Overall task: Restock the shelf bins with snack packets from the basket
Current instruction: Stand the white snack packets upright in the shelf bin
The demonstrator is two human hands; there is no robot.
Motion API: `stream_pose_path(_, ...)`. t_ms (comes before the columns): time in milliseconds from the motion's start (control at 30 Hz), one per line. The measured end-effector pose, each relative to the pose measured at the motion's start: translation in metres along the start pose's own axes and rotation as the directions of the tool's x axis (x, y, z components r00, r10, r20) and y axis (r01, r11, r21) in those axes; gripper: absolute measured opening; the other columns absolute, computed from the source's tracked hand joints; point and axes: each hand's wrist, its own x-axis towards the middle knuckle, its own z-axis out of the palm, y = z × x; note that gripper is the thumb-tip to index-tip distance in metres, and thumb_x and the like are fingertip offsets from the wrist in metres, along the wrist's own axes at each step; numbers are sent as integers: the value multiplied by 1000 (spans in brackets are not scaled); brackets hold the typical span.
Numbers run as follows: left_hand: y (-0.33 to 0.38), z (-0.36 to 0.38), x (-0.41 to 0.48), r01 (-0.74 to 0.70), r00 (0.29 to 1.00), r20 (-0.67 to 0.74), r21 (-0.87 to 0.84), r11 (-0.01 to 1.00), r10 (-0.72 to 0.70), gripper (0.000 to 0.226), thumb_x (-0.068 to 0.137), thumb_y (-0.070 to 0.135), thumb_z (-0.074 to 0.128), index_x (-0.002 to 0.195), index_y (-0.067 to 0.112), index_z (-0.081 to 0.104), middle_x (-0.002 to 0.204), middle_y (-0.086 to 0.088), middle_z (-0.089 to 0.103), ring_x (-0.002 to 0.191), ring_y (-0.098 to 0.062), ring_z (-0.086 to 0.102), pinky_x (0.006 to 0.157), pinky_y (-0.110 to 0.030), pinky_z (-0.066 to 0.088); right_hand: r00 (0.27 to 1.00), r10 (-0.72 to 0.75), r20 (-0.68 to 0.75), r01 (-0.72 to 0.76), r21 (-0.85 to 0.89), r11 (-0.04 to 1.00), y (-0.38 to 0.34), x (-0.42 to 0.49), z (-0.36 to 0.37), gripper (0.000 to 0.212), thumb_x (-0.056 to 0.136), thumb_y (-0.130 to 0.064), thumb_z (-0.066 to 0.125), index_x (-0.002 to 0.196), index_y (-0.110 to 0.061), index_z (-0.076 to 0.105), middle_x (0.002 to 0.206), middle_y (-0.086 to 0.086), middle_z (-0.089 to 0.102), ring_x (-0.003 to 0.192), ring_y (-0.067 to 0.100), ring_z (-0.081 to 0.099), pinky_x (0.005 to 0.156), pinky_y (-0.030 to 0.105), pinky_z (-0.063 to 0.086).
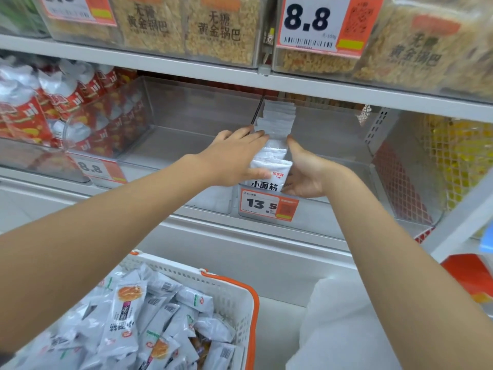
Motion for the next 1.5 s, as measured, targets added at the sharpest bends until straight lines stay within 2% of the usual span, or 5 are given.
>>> stream_pose_path(233,-1,1,-5,45,999,-19,-59,997,-46,90,87,64,49,155,19,9,162,-1,8,149,-18,5,117,-45,11,757,-472,-451,381,-282,880,23,-23,-2,54,99,-46,40,99,1,65,93,15,70,84,25,66,88,43,53)
stream_pose_path(433,-2,15,-61,184,948,-219,-220,958,-233,82,85,58,58,150,19,27,153,-3,33,138,-24,31,108,-42,28,534,-766,-358,589,-492,641,65,-53,63,32,86,-18,53,54,-20,45,49,-6,46,52,6,36,52,27,32)
stream_pose_path(700,-8,58,-149,168,915,-361,-62,984,-179,21,76,16,64,97,13,61,103,-6,60,97,-30,55,76,-40,43,837,-532,128,440,-735,515,147,-18,145,24,85,-23,51,63,-15,52,59,-4,54,65,21,56,56,32,41)
stream_pose_path(1067,-35,126,-196,504,833,380,-221,835,-402,21,89,27,60,109,23,60,112,4,60,106,-17,54,87,-33,47,929,168,329,301,-938,173,244,62,201,29,94,-14,49,119,-2,59,114,13,62,94,27,58,75,33,44)
stream_pose_path(1500,-50,134,-214,548,767,502,-188,815,-400,19,88,26,61,106,26,55,114,3,57,99,-17,55,86,-33,48,963,-156,220,266,-873,409,258,79,219,21,85,0,51,78,-3,70,83,13,67,85,28,64,78,32,53)
